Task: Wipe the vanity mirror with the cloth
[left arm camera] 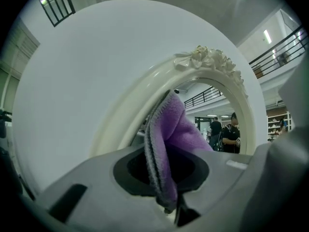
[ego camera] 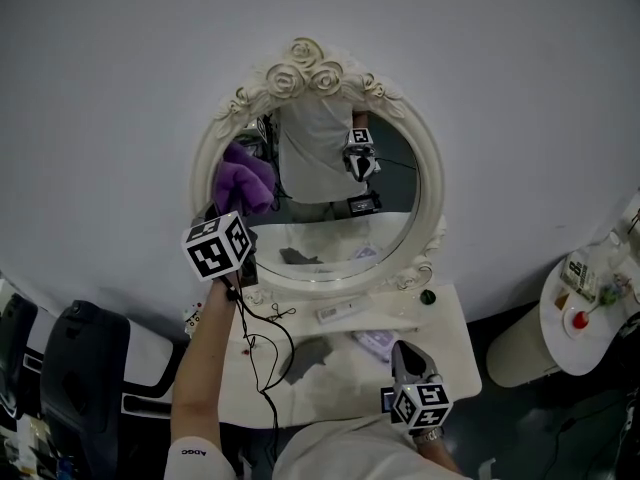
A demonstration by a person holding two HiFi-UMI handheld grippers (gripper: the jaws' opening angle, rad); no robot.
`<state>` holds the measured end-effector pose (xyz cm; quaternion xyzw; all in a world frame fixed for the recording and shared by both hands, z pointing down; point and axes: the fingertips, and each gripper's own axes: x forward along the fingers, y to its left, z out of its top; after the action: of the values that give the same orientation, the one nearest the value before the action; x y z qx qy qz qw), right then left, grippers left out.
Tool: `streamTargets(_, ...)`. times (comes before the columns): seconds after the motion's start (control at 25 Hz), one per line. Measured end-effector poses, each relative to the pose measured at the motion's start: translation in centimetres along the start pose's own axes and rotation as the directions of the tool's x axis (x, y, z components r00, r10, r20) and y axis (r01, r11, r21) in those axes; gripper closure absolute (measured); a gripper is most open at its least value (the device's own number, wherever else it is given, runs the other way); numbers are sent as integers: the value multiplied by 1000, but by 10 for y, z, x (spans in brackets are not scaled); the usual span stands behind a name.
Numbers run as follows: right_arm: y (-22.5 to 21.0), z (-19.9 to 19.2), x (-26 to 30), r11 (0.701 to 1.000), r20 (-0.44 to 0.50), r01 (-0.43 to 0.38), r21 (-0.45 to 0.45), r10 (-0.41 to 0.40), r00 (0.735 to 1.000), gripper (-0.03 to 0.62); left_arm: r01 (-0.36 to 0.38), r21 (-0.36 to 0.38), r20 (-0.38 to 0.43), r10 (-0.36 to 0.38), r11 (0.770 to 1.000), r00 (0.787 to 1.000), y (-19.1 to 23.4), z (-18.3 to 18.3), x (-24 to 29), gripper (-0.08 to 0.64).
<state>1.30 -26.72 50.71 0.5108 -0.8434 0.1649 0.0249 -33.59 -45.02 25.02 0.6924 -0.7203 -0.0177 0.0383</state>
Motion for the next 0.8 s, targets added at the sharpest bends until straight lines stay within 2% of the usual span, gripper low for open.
streamTargets(0.2,-7,-3,-7,1000,-6,20,1,-20,1000,584,96,-6,8,-96,995,995,-41,-1,-7,505)
streamTargets(0.48,-20,1,-17,999,8,49,2,-49,999,584,248,24,-23,-247,968,969,-134,-24,2,505)
streamTargets(0.8,-68,2,-57,979,39,200,41,-202,979,584,372,21,-81,-369,928,926,-240,-72,25,505)
